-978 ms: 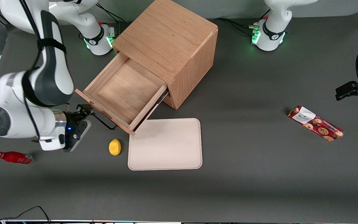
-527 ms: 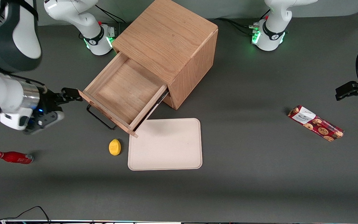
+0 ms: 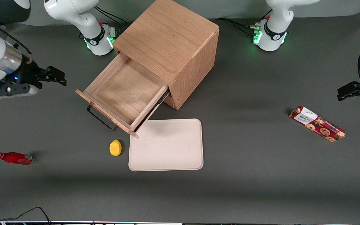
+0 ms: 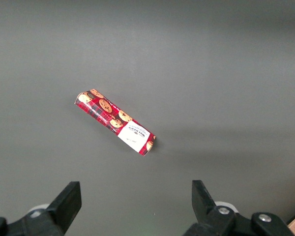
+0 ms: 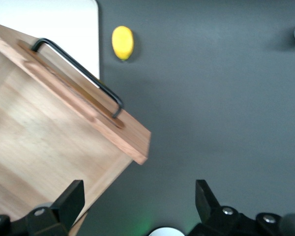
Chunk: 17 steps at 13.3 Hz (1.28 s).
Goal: Open upper drawer
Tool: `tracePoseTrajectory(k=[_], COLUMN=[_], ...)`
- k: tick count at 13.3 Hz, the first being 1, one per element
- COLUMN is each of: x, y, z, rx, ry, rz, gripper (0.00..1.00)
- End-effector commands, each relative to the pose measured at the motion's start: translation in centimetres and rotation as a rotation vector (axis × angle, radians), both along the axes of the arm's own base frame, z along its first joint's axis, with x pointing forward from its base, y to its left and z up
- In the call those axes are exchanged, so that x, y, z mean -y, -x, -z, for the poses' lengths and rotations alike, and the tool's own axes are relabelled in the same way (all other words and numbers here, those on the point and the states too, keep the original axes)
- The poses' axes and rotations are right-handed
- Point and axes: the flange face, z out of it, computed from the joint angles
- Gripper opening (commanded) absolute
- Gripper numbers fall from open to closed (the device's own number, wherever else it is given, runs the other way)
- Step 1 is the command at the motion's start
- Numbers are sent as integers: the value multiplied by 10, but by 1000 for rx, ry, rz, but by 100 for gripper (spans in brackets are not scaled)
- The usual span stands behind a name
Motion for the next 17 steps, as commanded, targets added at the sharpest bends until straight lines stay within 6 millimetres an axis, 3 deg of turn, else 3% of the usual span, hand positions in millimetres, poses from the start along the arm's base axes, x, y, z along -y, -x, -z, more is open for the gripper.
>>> tracePoseTrajectory(k=[1,3,6,8,17], x=[20,28,60,65,69], y=[32,20,-21,-41,-57], z=[15,8,5,5,11], rx=[34,56,64,69,63], ry=[12,100,130,134,122], rz=[45,55,116,123,135], gripper=[100,100,100,100,100])
